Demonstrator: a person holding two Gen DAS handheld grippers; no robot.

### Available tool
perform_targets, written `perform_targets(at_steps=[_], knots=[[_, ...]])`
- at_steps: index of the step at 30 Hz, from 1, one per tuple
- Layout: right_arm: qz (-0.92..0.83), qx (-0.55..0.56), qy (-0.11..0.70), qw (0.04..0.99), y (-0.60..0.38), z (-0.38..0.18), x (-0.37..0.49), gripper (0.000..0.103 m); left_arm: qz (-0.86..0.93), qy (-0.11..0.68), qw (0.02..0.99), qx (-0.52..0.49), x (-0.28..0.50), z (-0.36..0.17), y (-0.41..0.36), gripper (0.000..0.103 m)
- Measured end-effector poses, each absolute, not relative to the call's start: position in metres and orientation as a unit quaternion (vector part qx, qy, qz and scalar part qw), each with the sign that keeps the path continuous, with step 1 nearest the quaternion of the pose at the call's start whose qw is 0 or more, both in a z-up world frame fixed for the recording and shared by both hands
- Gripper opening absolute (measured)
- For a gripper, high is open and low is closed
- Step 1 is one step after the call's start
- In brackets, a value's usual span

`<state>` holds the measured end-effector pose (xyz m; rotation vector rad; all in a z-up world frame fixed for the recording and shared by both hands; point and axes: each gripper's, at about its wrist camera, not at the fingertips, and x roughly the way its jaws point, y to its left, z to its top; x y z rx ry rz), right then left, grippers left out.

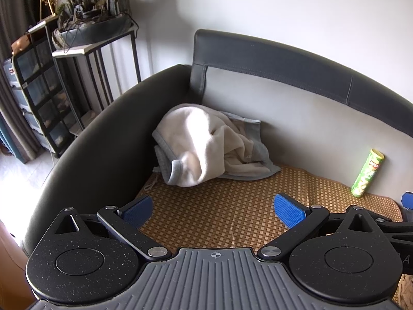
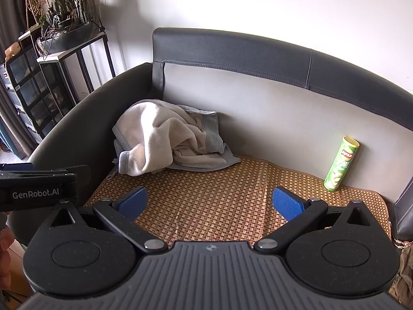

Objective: Fold clothes

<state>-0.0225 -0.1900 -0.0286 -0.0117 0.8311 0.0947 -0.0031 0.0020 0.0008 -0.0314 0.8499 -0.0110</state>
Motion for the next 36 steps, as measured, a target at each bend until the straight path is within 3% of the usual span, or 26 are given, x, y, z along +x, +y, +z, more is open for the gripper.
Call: perform_targets(at_steps=[36], knots=[[0.071,-0.008,0.413,0.908,-0.203,-0.036,-0.001,0.103,0.023,0.433,0.901,-0.018,0.020,-0.003,-0.006,0.103]])
